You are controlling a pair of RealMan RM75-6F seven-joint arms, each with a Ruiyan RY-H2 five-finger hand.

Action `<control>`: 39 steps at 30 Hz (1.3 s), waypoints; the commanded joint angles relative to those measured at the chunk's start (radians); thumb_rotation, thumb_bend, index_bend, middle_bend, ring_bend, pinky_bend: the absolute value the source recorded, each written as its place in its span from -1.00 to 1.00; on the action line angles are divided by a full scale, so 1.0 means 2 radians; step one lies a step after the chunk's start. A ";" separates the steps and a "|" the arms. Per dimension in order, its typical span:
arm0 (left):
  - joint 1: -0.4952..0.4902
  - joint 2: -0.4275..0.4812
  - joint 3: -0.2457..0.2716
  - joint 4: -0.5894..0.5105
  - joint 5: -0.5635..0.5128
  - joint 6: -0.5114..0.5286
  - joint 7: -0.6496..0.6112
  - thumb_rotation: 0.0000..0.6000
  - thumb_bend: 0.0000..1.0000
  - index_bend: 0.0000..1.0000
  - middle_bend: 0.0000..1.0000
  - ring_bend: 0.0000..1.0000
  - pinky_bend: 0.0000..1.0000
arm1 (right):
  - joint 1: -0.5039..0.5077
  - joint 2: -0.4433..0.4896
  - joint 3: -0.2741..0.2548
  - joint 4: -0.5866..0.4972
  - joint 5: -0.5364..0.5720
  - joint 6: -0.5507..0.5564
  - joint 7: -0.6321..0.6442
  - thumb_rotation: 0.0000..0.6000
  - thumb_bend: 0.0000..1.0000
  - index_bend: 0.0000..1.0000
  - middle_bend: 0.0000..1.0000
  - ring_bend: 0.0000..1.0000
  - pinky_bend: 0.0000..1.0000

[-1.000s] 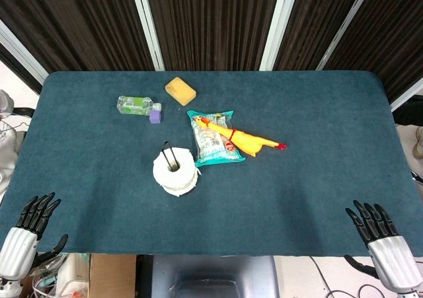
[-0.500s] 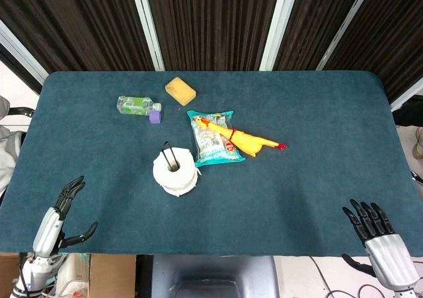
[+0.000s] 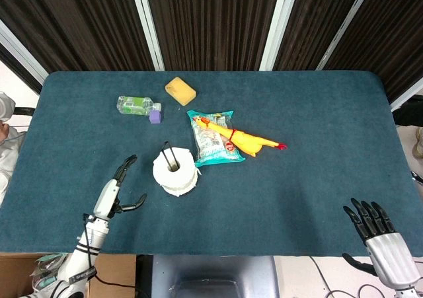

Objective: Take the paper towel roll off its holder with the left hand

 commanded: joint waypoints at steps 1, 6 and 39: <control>-0.024 -0.037 -0.021 0.024 -0.034 -0.031 0.033 1.00 -0.32 -1.00 -1.00 -1.00 -1.00 | 0.000 0.004 -0.001 0.002 -0.002 0.005 0.009 1.00 -0.94 -1.00 -1.00 -1.00 -1.00; -0.044 -0.071 -0.038 0.050 -0.066 -0.058 0.061 1.00 -0.32 -1.00 -1.00 -1.00 -1.00 | 0.000 0.008 0.000 0.004 0.002 0.008 0.022 1.00 -0.94 -1.00 -1.00 -1.00 -1.00; -0.064 -0.085 -0.130 -0.059 -0.092 0.033 0.156 1.00 0.50 0.63 0.61 0.63 0.51 | -0.004 0.016 0.000 0.013 0.000 0.025 0.053 1.00 -0.94 -1.00 -1.00 -1.00 -1.00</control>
